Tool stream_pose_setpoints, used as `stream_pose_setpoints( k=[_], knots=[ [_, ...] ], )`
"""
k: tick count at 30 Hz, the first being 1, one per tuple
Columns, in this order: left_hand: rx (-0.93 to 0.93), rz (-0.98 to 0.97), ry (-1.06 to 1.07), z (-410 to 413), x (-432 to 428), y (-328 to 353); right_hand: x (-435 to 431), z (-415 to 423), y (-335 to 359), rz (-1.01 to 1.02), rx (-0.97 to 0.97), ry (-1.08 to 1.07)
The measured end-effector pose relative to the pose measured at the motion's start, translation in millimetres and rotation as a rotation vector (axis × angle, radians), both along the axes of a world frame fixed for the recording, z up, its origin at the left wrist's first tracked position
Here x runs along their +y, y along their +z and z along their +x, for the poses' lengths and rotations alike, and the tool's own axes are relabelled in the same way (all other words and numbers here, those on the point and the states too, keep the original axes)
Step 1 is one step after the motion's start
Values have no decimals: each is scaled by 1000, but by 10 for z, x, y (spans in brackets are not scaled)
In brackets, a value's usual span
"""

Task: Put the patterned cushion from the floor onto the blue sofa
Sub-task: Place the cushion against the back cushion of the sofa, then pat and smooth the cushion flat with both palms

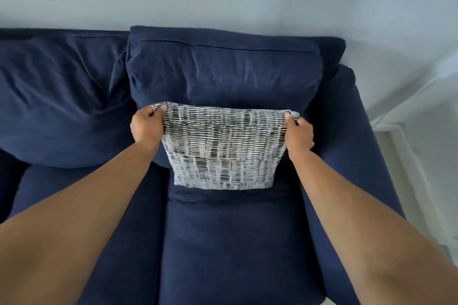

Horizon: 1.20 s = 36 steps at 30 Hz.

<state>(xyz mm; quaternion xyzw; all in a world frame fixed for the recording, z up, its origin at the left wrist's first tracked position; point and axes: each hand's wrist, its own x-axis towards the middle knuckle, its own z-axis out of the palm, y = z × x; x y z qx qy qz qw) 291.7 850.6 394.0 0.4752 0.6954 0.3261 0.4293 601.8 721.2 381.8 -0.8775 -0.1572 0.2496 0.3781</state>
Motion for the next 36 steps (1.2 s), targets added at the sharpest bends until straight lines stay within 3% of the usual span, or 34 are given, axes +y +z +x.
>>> stream_pose_setpoints(
  k=[10,15,17,19,22,26,29,32,36],
  knots=[
    [-1,15,21,-35,21,-50,13,-6,-16,199,-9,-76],
    [0,19,60,-2,49,-57,60,10,10,169,-47,-136],
    [125,72,54,60,14,-97,61,-81,15,99,-211,-89],
    [373,245,-35,150,-88,-149,59,-203,2,126,-414,-26],
    [629,549,-325,354,-300,-233,105,-467,-147,186,-691,228],
    [780,672,-703,561,-480,-591,186,-792,-443,133,-794,644],
    [869,655,-822,636,-411,-882,268,-846,-724,36,-849,841],
    [958,609,-784,539,-163,-1112,330,-584,-968,-50,-910,825],
    [981,517,-588,290,168,-1185,312,-64,-1120,-123,-899,615]
  ],
)
